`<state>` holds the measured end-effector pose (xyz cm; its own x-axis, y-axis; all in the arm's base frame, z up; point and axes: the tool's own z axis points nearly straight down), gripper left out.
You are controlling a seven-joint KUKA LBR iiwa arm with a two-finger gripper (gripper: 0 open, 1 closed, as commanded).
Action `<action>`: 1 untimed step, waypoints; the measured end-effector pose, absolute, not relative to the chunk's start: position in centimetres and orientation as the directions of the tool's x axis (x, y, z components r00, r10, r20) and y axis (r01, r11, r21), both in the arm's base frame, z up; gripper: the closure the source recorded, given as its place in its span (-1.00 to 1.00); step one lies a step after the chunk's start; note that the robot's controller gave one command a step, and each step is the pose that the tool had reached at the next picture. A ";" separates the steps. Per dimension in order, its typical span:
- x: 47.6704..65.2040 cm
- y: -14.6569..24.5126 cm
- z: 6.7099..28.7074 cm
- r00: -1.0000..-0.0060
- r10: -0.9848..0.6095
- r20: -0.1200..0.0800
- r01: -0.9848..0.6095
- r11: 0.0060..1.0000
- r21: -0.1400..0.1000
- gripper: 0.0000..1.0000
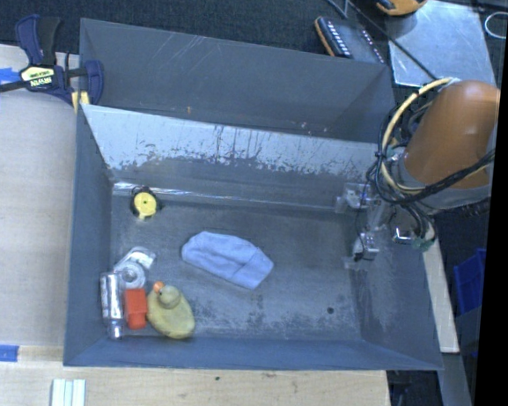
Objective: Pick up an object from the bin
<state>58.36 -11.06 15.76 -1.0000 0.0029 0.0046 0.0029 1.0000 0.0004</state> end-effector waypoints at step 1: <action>58.5 -11.0 16.3 -1.000 0.000 -0.004 0.000 1.000 -0.001 -1.00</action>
Offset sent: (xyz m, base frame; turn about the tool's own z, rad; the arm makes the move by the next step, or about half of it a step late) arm 0.0316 0.0841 -0.0876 0.0660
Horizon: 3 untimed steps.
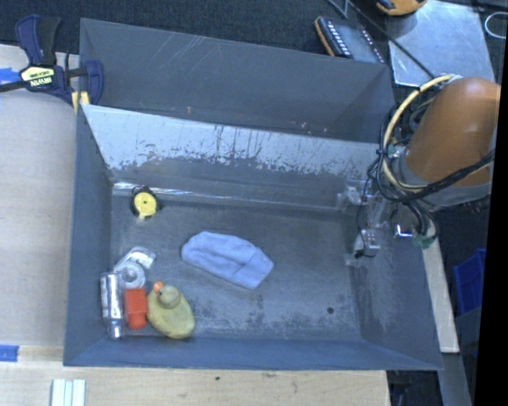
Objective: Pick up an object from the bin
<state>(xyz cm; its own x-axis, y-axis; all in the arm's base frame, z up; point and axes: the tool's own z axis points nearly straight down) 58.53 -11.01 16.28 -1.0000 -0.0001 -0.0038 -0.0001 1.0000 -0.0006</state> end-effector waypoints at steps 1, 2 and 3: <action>61.6 -2.5 7.0 -0.998 0.067 0.003 0.067 0.998 0.002 -1.00; 59.8 -3.3 16.2 -0.998 -0.061 -0.014 -0.061 0.998 -0.002 -1.00; 58.6 4.6 10.6 -0.884 0.467 0.002 0.467 0.884 0.001 -1.00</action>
Offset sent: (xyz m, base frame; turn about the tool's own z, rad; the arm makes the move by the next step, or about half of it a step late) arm 0.0097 0.0781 -0.0050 -0.0621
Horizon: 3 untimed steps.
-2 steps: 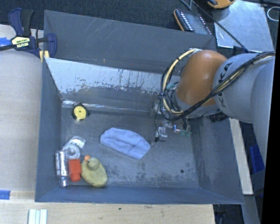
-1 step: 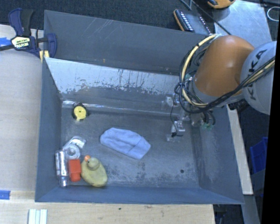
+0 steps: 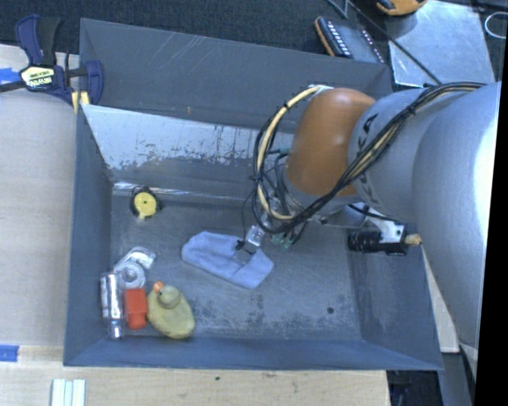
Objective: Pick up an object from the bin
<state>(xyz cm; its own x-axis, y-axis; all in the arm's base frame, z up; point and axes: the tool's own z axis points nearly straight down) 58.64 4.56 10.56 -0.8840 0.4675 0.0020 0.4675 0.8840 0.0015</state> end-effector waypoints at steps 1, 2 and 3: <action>58.9 4.3 7.7 -1.000 0.003 -0.013 0.003 1.000 -0.001 -1.00; 55.7 6.8 7.3 -0.867 0.497 -0.004 0.497 0.868 0.004 1.00; 55.7 6.7 7.3 -0.868 0.497 -0.004 0.497 0.868 0.005 1.00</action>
Offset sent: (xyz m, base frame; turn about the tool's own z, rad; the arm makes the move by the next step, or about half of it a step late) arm -0.0320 0.0226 -0.0356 0.0341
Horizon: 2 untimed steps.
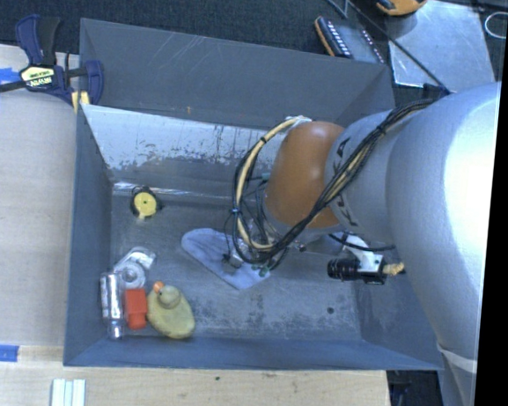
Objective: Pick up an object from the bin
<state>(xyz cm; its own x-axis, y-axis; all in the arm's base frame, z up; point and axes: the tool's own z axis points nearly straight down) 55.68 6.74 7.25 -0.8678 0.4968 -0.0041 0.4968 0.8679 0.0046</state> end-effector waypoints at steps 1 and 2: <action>55.6 6.7 7.6 -0.868 0.496 -0.003 0.496 0.868 0.004 1.00; 55.5 6.7 8.7 -0.868 0.496 -0.001 0.496 0.868 0.002 1.00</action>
Offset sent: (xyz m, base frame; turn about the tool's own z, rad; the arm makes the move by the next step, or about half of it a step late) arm 0.0000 0.0000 0.0042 0.0000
